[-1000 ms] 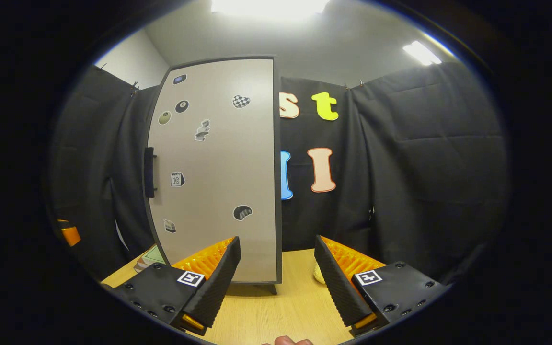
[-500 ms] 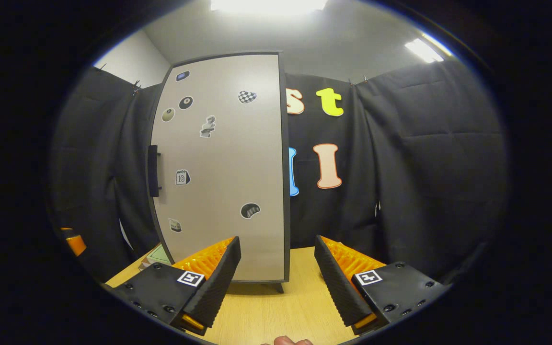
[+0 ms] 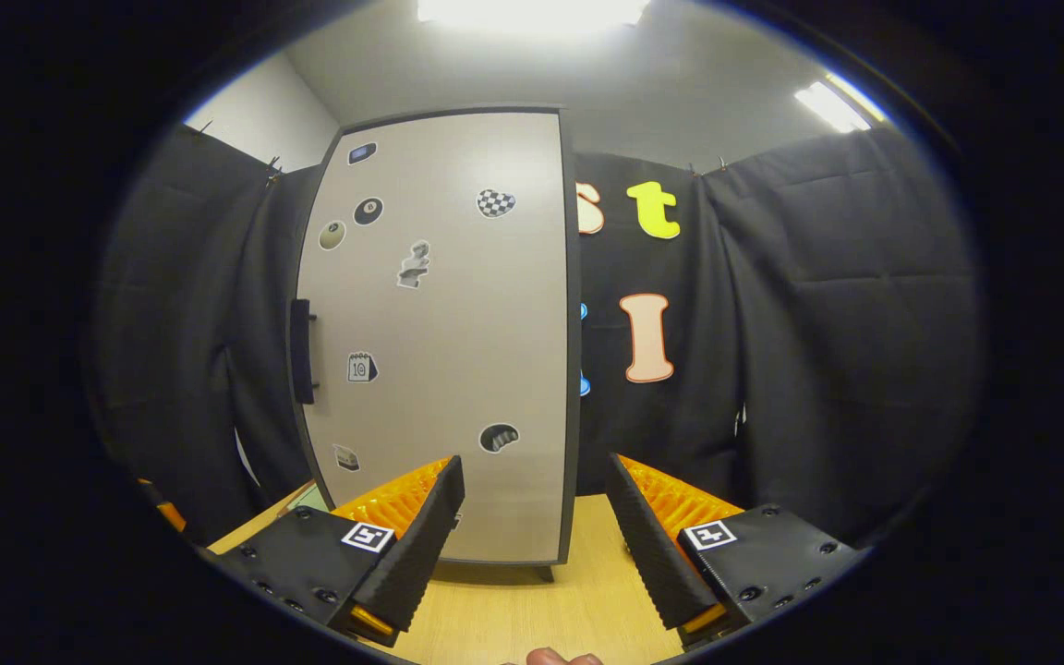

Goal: Open the cabinet door with the right hand, grasp the bottle in the cabinet with the left hand and place it on the coaster, then close the cabinet door with the right hand.

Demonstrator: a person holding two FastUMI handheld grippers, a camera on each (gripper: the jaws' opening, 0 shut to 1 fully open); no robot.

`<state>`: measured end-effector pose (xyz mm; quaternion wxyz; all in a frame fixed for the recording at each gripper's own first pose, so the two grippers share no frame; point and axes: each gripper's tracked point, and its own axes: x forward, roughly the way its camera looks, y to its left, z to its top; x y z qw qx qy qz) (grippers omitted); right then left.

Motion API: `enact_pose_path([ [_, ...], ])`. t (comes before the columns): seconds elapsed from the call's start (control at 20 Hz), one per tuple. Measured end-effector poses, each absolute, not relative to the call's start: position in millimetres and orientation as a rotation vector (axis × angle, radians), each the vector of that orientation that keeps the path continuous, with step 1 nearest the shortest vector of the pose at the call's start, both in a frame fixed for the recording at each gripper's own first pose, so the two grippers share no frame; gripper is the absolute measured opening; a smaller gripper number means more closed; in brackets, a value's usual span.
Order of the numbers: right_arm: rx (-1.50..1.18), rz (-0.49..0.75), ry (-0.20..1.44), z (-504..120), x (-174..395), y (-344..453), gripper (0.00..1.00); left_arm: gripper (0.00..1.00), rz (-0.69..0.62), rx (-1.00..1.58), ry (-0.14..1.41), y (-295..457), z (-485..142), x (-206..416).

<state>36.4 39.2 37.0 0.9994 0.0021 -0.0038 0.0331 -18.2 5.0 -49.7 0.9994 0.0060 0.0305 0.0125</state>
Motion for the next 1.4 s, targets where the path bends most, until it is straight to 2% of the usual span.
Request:
enact_pose_path([
  [0.1,0.018,0.096,-0.001,47.7,45.6,52.0,0.98,0.83,0.033,0.001,0.063,8.4,-51.4,-20.4],
  [0.7,0.013,0.284,-0.063,121.5,92.1,181.5,0.98,0.86,0.126,-0.032,0.104,46.8,-76.3,-42.0],
  [1.0,0.027,0.346,-0.044,127.0,107.1,254.2,0.98,0.83,0.206,-0.063,0.131,76.1,-89.0,-47.6],
  [1.05,0.028,0.351,-0.039,126.5,110.5,263.4,0.98,0.86,0.215,-0.065,0.127,79.7,-87.8,-48.6],
  [1.4,0.029,0.354,0.002,115.2,137.9,312.8,0.98,0.86,0.261,-0.032,0.132,105.7,-89.2,-48.6],
])
